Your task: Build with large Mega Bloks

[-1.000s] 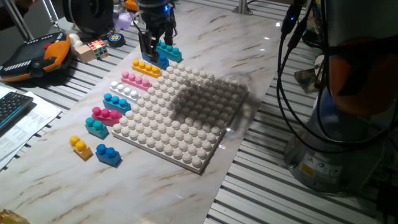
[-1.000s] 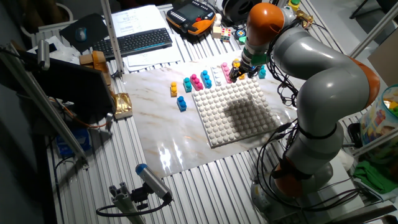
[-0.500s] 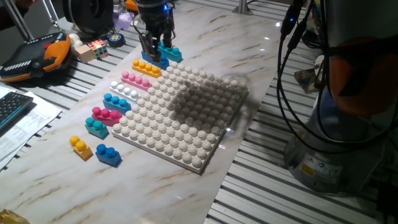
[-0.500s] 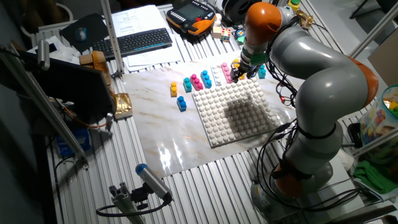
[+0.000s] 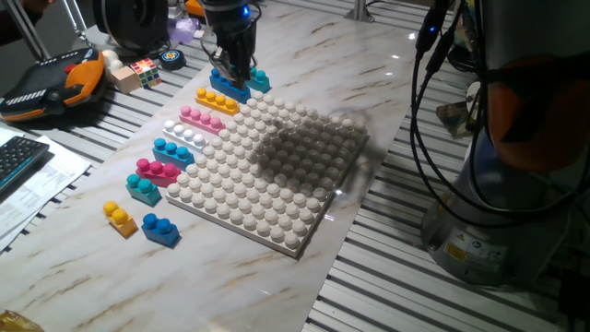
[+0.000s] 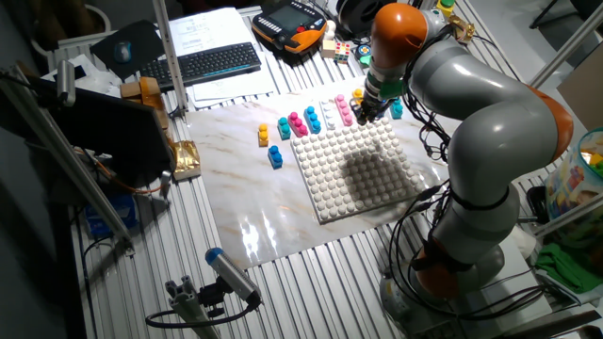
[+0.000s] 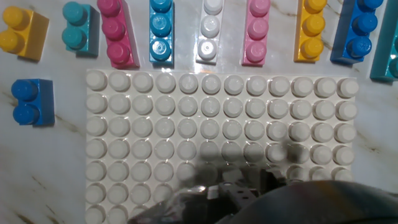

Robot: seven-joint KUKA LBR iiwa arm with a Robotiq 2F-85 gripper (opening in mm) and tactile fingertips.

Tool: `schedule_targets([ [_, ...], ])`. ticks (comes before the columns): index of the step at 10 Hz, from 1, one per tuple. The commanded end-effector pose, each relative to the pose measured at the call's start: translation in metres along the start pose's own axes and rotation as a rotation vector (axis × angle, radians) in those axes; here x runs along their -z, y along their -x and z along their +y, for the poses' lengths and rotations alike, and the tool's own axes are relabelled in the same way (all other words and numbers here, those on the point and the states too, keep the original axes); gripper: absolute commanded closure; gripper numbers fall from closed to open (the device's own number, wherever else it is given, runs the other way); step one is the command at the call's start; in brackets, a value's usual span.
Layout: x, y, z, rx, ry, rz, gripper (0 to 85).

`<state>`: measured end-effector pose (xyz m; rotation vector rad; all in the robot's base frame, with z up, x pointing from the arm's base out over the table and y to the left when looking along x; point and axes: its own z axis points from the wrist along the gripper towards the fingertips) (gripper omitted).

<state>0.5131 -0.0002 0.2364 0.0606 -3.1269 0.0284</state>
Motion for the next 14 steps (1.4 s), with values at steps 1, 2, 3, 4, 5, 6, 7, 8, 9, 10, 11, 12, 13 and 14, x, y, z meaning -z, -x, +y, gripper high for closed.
schedule_targets([
  [1, 0.000, 0.000, 0.000, 0.000, 0.000, 0.000, 84.3],
  [2, -0.002, 0.000, -0.001, 0.002, 0.003, -0.002, 84.3],
  [3, -0.004, 0.000, -0.002, 0.002, 0.003, -0.008, 84.3],
  [4, -0.007, 0.002, -0.004, 0.005, 0.003, -0.010, 84.3],
  [5, -0.012, 0.004, -0.008, 0.009, 0.009, -0.013, 84.3],
  [6, -0.019, 0.008, -0.014, 0.016, 0.021, -0.017, 84.3],
  [7, -0.026, 0.010, -0.018, 0.012, 0.024, -0.020, 84.3],
  [8, -0.033, 0.012, -0.019, 0.006, 0.016, -0.021, 84.3],
  [9, -0.041, 0.012, -0.021, -0.003, 0.016, -0.025, 84.3],
  [10, -0.049, 0.014, -0.024, -0.014, 0.005, -0.033, 84.3],
  [11, -0.056, 0.015, -0.028, -0.020, 0.008, -0.042, 84.3],
  [12, -0.064, 0.017, -0.029, -0.018, 0.002, -0.037, 84.3],
  [13, -0.076, 0.021, -0.025, -0.034, -0.004, -0.054, 84.3],
  [14, -0.088, 0.026, -0.021, -0.051, -0.002, -0.083, 84.3],
])
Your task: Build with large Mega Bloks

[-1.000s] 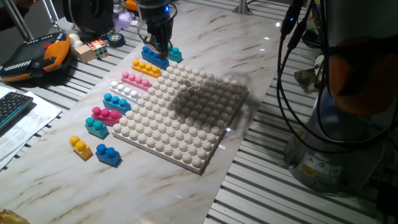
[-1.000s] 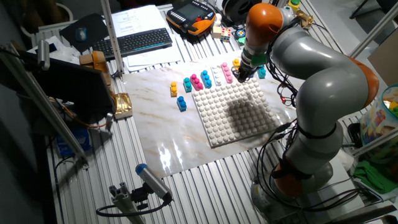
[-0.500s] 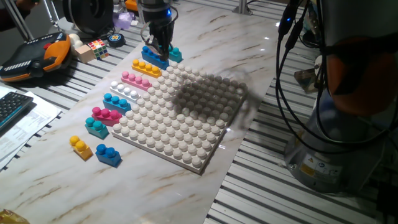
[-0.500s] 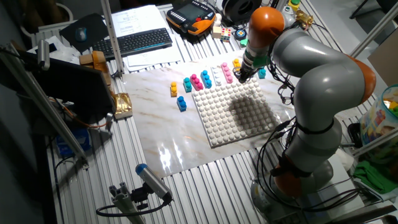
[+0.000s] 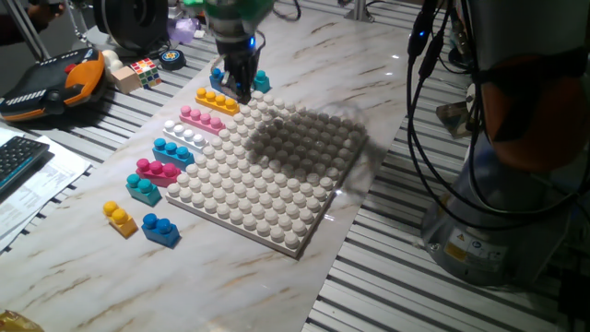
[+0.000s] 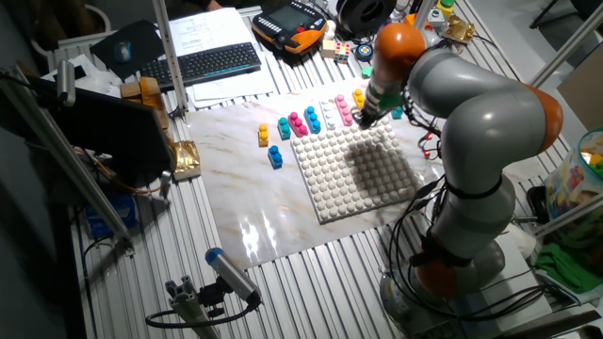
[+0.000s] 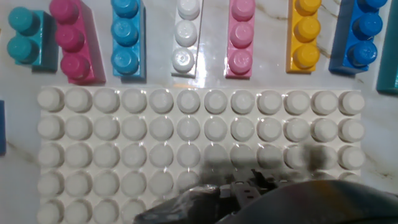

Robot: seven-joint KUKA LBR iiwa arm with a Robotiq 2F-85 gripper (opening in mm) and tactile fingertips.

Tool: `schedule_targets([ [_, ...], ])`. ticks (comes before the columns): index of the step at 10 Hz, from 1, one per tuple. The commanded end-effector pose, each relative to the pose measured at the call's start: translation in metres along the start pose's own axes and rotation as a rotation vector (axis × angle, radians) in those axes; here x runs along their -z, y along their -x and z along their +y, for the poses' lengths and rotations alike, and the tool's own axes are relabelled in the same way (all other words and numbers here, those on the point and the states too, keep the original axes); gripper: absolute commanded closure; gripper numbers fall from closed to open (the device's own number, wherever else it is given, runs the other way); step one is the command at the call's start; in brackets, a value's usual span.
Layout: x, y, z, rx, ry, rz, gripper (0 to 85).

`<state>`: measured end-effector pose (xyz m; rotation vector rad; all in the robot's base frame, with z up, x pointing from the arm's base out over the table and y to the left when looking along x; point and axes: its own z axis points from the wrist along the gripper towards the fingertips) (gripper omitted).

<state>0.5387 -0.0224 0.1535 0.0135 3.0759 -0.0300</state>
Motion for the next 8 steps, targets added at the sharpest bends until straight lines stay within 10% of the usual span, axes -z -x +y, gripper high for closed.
schedule_targets([
  [1, -0.0090, 0.0007, 0.0006, -0.013, 0.017, -0.011, 84.3],
  [8, -0.0013, 0.0009, 0.0017, -0.052, 0.006, 0.007, 84.3],
])
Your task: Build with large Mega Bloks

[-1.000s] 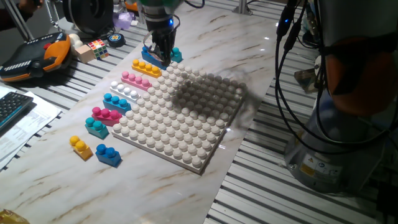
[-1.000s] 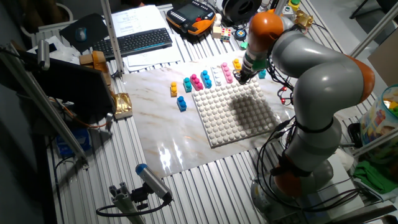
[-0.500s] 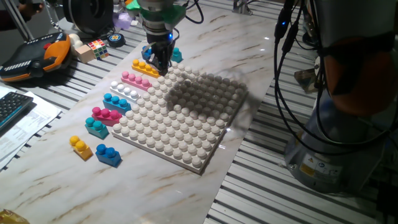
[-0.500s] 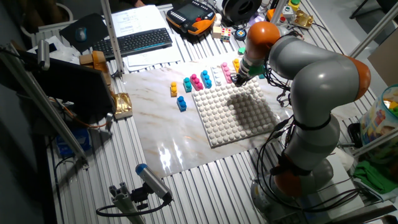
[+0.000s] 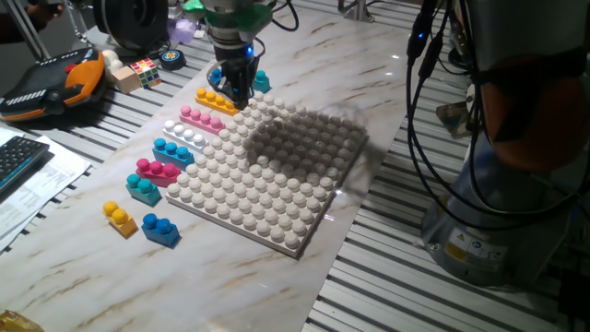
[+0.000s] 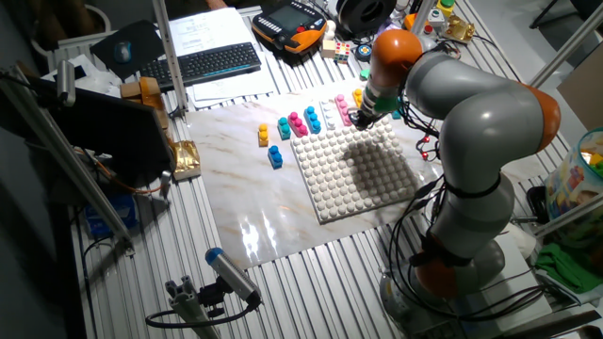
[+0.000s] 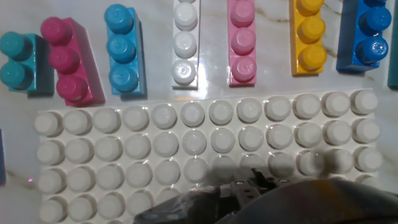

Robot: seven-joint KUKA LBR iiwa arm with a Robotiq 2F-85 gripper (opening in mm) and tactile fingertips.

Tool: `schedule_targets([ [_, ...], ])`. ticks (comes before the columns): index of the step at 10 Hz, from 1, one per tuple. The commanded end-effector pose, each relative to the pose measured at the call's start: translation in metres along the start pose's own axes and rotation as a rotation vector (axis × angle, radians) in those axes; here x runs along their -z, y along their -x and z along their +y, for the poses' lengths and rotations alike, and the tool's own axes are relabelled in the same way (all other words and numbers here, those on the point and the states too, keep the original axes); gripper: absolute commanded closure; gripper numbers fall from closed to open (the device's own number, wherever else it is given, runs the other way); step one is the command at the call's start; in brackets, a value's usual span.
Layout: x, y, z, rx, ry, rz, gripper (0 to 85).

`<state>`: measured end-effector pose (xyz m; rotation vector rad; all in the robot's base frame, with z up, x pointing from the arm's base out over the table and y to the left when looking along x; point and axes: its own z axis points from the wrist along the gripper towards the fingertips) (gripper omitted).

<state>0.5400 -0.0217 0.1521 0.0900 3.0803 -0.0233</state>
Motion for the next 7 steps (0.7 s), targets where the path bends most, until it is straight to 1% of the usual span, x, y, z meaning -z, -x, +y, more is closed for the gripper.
schedule_targets([
  [1, 0.000, 0.002, -0.004, 0.010, -0.015, -0.002, 84.3],
  [2, 0.000, 0.004, -0.015, 0.010, -0.014, -0.002, 84.3],
  [3, -0.001, 0.006, -0.027, 0.007, 0.013, -0.008, 84.3],
  [4, 0.001, 0.008, -0.038, 0.006, 0.004, -0.010, 84.3],
  [5, 0.003, 0.009, -0.040, -0.002, 0.007, -0.010, 84.3],
  [6, 0.004, 0.009, -0.040, -0.016, -0.002, -0.009, 84.3],
  [7, 0.003, 0.010, -0.040, -0.021, -0.009, -0.015, 84.3],
])
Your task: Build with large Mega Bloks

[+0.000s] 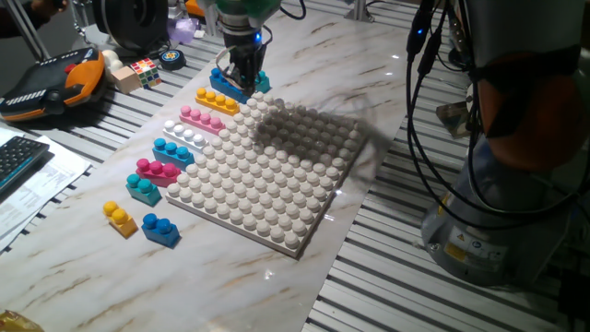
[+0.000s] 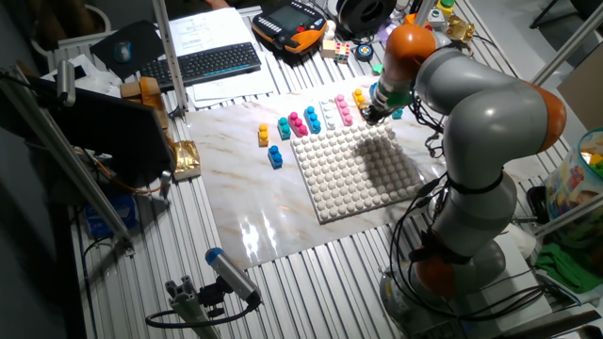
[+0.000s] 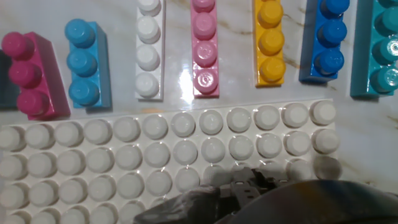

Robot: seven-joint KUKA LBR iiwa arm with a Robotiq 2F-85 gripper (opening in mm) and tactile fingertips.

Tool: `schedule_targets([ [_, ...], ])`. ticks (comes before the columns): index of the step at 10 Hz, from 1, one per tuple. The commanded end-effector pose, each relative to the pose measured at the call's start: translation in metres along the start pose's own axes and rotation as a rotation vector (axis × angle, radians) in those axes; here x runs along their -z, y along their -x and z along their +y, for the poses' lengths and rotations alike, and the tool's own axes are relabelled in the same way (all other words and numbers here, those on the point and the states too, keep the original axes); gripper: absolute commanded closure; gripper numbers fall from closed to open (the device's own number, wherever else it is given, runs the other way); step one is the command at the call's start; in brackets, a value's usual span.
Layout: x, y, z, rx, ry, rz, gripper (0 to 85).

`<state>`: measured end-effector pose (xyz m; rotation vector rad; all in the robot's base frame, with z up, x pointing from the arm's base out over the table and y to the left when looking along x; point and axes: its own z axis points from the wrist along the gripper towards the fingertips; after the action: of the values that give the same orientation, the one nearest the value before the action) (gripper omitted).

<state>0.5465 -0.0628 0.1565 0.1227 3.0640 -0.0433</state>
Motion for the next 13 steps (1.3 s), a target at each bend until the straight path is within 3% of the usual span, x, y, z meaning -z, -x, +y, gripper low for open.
schedule_targets([
  [1, 0.0006, 0.0001, -0.0016, 0.004, -0.008, 0.008, 84.3],
  [5, -0.0004, 0.0005, -0.0031, 0.024, 0.038, 0.044, 84.3],
  [8, -0.0004, 0.0005, -0.0031, -0.033, -0.010, 0.035, 84.3],
  [10, -0.0004, 0.0005, -0.0031, -0.044, -0.004, 0.062, 84.3],
  [13, -0.0004, 0.0005, -0.0031, -0.023, -0.026, 0.043, 84.3],
])
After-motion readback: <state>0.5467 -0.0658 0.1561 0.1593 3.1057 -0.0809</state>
